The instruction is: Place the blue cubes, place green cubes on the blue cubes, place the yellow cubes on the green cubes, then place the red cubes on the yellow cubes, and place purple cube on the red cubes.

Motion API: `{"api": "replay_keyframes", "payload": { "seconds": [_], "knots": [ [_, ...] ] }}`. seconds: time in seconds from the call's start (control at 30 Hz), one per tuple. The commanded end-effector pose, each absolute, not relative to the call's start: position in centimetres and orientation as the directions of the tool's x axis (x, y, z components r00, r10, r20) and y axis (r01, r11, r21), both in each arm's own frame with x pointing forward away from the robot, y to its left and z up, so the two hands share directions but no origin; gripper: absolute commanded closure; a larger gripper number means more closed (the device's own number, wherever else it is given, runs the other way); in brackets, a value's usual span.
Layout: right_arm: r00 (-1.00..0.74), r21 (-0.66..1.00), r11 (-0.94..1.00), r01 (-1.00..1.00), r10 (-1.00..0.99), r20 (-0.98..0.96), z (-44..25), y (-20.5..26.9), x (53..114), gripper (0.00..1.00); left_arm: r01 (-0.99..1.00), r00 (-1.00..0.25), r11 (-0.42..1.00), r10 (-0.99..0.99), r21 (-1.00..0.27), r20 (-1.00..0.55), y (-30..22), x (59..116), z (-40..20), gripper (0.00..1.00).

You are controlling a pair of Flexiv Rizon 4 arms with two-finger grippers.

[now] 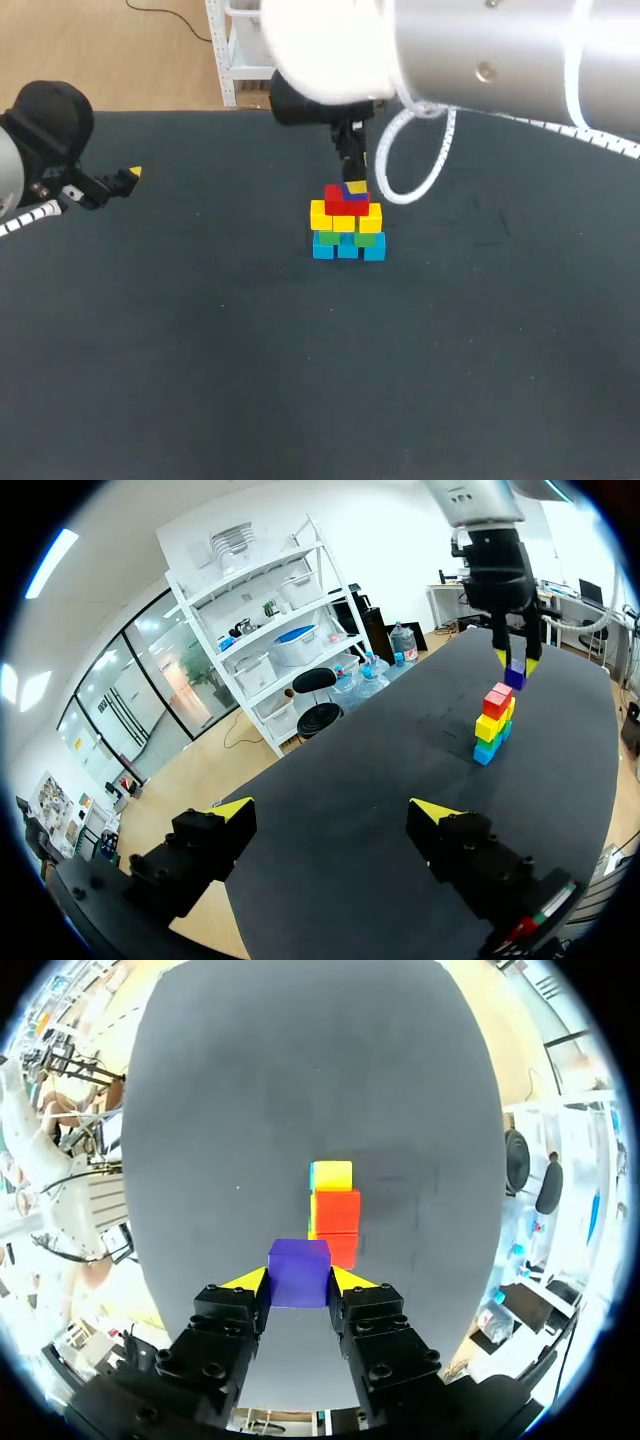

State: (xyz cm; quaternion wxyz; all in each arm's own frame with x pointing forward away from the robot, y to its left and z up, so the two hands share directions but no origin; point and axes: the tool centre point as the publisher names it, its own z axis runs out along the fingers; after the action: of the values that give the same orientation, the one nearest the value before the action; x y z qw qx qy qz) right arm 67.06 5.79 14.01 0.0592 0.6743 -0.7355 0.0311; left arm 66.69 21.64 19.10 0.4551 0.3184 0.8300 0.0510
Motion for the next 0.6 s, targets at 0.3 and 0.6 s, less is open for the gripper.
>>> {"api": "replay_keyframes", "payload": {
  "seconds": [0.3, 0.6],
  "knots": [
    [-0.106, -0.435, 0.089, -0.896, -0.994, 0.015, 13.1, 4.0, 67.4, 1.00, 0.482, -0.381, 0.793, 0.574, 0.374, -0.725, 21.6, 66.8, 19.0, 0.00],
    [-0.096, -0.432, 0.104, -0.896, -0.995, -0.040, 12.6, 4.1, 68.1, 1.00, 0.482, -0.381, 0.793, 0.574, 0.374, -0.725, 21.6, 66.8, 19.0, 0.00]
  ]
}}
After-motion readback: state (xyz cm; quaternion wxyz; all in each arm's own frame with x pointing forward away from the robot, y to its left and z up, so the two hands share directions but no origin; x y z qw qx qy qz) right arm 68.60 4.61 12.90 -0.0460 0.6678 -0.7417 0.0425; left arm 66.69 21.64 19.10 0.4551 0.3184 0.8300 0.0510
